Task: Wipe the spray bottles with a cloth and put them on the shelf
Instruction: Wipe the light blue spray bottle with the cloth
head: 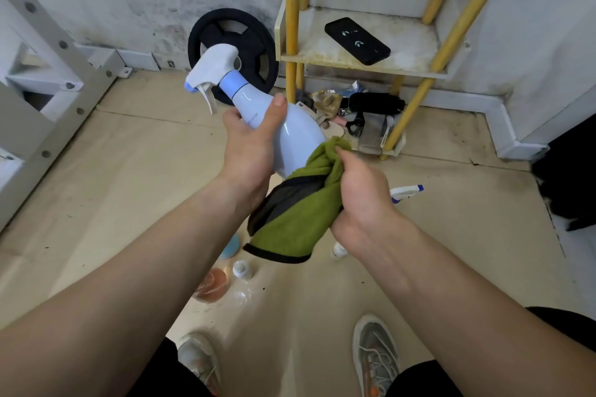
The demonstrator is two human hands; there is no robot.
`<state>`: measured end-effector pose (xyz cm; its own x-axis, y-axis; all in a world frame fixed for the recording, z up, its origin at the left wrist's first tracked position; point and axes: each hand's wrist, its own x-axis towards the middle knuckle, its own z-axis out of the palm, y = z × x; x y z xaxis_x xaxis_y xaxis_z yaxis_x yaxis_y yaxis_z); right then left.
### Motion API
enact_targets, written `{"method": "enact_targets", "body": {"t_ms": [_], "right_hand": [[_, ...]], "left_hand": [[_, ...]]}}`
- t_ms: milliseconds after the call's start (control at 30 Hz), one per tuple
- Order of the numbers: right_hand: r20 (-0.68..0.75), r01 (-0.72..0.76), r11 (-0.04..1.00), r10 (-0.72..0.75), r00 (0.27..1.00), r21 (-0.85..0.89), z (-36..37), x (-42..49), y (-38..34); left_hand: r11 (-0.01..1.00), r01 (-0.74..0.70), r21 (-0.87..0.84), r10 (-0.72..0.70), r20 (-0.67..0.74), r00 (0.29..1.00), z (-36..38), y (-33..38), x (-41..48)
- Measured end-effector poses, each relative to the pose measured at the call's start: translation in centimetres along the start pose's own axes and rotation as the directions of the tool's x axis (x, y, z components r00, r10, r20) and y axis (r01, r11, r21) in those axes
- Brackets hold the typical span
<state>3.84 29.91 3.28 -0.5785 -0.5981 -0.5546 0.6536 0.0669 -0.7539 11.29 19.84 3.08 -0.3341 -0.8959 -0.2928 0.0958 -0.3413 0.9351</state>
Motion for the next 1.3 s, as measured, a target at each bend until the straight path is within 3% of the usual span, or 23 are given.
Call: {"method": "enact_targets", "body": {"t_ms": [133,233,300,367,500,633,833,933,1033,1100,1200,1300], "right_hand": [[-0.002,0.249,0.961,-0.251,0.968,-0.123,-0.8,0.7,-1.5],[0.098,0.499,0.747,-0.512,0.853,-0.438,-1.5,1.0,-1.7],[0.173,0.577,0.620,-0.588,0.790,-0.532,-1.7,1.2,-1.3],[0.185,0.587,0.595,-0.598,0.780,-0.549,-2.1,1.4,-1.1],[0.132,0.510,0.671,-0.530,0.837,-0.537,-3.1,2.3,-1.7],[0.126,0.496,0.694,-0.513,0.849,-0.522,-3.3,2.3,-1.8],[0.339,0.646,0.447,-0.590,0.733,-0.619,-2.9,1.3,0.2],[0.288,0.574,0.541,-0.523,0.802,-0.615,-3.1,1.6,-0.1],[0.171,0.379,0.767,-0.341,0.924,-0.518,-3.2,2.2,-0.6],[0.158,0.259,0.884,-0.213,0.964,-0.390,-3.4,2.5,-0.8],[0.170,0.208,0.923,-0.160,0.972,-0.324,-3.6,2.7,-1.1],[0.189,0.388,0.822,-0.339,0.922,-0.417,-3.5,2.4,-1.1]], "left_hand": [[0.994,-0.054,0.095,0.053,0.009,0.999,-0.4,0.0,0.3],[0.960,-0.158,0.229,0.132,0.125,0.983,-0.1,-0.5,-0.8],[0.917,-0.261,0.300,0.189,0.247,0.950,0.4,-1.1,-1.6],[0.877,-0.333,0.346,0.211,0.347,0.914,0.6,-1.4,-2.0],[0.902,-0.288,0.322,0.110,0.473,0.874,0.5,-1.4,-2.1],[0.888,-0.308,0.342,0.129,0.458,0.880,0.3,-1.9,-2.4],[0.925,-0.233,0.299,0.142,0.295,0.945,-0.5,-2.5,-1.9],[0.947,-0.170,0.272,0.088,0.287,0.954,-0.8,-2.4,-1.5],[0.972,-0.105,0.208,0.027,0.346,0.938,-1.5,-2.1,-0.9],[0.982,-0.072,0.172,-0.010,0.431,0.902,-2.1,-1.8,-0.5],[0.989,-0.042,0.142,-0.036,0.503,0.863,-2.2,-1.8,-0.7],[0.979,-0.079,0.190,0.003,0.369,0.930,-1.6,-2.0,-1.3]]}}
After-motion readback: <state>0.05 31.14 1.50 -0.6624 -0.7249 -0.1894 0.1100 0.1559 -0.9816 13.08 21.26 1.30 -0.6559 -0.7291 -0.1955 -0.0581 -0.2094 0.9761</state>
